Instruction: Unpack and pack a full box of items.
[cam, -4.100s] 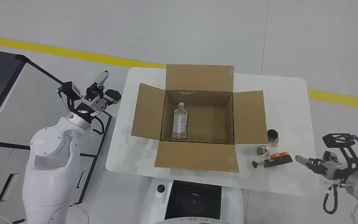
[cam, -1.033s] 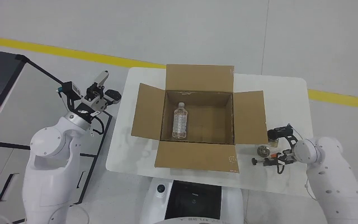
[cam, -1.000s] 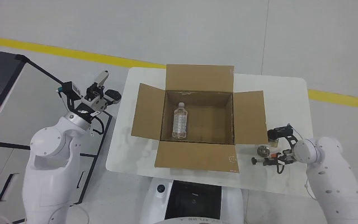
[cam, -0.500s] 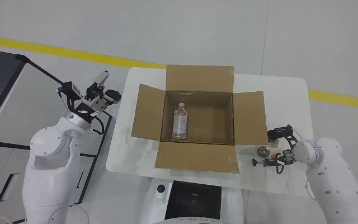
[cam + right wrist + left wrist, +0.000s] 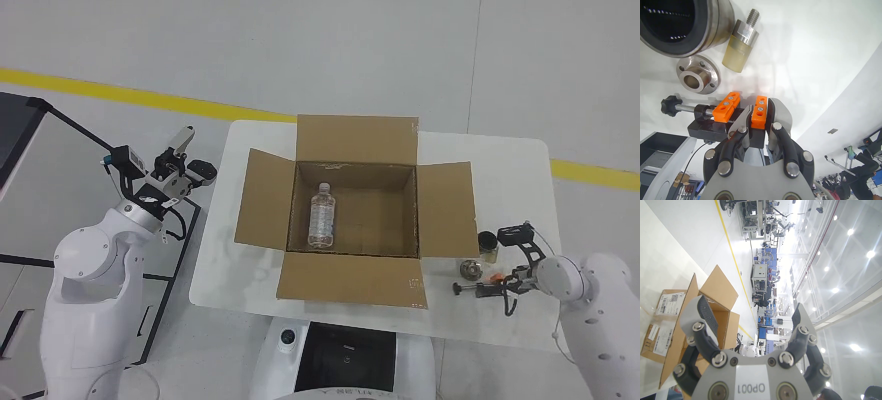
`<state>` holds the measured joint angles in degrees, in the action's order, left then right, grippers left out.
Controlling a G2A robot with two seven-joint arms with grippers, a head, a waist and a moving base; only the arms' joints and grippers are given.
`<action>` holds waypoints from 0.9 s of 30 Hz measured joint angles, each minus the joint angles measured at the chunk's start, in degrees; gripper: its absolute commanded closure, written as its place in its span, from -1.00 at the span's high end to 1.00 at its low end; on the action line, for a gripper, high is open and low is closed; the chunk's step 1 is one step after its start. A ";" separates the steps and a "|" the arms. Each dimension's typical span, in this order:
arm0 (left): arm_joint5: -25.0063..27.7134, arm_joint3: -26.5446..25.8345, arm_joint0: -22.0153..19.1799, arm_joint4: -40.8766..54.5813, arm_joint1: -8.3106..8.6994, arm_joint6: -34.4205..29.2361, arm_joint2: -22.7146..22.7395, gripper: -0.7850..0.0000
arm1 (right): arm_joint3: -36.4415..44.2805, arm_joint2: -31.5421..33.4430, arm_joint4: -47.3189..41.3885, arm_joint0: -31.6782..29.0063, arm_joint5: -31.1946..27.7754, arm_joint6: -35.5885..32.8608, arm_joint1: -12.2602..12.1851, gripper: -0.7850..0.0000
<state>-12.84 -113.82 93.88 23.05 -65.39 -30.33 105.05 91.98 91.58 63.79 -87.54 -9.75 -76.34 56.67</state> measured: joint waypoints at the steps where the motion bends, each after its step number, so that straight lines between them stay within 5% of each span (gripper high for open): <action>1: 0.00 0.00 0.00 0.00 0.00 0.00 0.00 1.00 | 0.23 0.24 -0.09 -0.22 -0.15 0.00 -0.05 -1.00; 11: 0.00 0.00 0.00 0.00 0.00 0.00 0.00 1.00 | 2.57 1.93 0.22 -1.97 0.29 3.36 -0.31 -1.00; 27: 0.00 0.00 0.00 0.00 0.00 0.00 0.00 1.00 | 16.78 8.37 4.24 -15.74 5.12 16.68 -0.16 -1.00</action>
<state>-12.84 -113.82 93.88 23.05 -65.39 -30.33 105.05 108.76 99.95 68.03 -103.28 -4.63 -59.66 56.50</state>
